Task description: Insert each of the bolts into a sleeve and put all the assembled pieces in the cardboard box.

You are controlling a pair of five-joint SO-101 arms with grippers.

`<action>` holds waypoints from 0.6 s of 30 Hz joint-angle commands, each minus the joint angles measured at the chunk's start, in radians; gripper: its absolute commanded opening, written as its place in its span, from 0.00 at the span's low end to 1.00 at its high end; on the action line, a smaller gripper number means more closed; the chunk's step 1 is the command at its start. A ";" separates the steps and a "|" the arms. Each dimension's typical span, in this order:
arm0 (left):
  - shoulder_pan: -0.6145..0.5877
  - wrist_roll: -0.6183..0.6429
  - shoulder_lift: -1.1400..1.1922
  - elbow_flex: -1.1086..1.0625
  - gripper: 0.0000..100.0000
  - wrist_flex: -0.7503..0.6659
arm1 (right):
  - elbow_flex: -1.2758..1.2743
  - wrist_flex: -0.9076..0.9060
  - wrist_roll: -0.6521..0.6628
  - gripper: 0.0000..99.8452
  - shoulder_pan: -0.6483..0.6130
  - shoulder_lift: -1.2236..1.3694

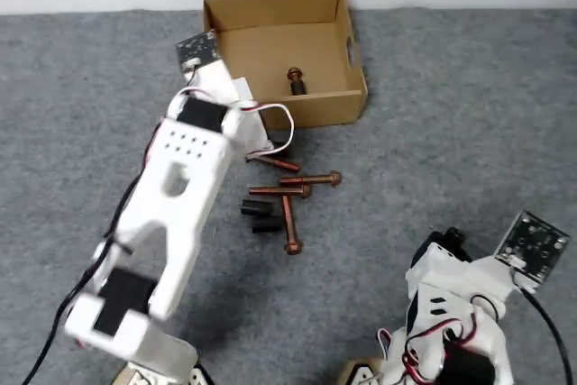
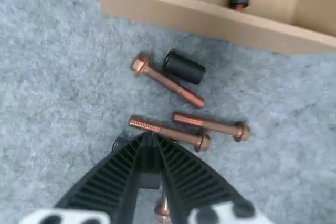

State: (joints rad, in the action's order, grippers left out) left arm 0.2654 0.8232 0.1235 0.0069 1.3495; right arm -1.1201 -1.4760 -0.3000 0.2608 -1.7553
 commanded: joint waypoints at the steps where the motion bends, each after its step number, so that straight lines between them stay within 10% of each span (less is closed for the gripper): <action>1: 0.000 0.023 0.103 0.134 0.01 0.044 | -0.009 0.021 0.014 0.01 0.012 -0.058; 18: -0.003 0.041 0.411 0.369 0.13 0.049 | -0.012 0.022 0.014 0.01 0.010 -0.058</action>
State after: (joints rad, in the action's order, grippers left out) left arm 0.2654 0.8493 0.5286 0.3199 1.3924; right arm -1.1400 -1.4760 -0.2954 0.2608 -1.8075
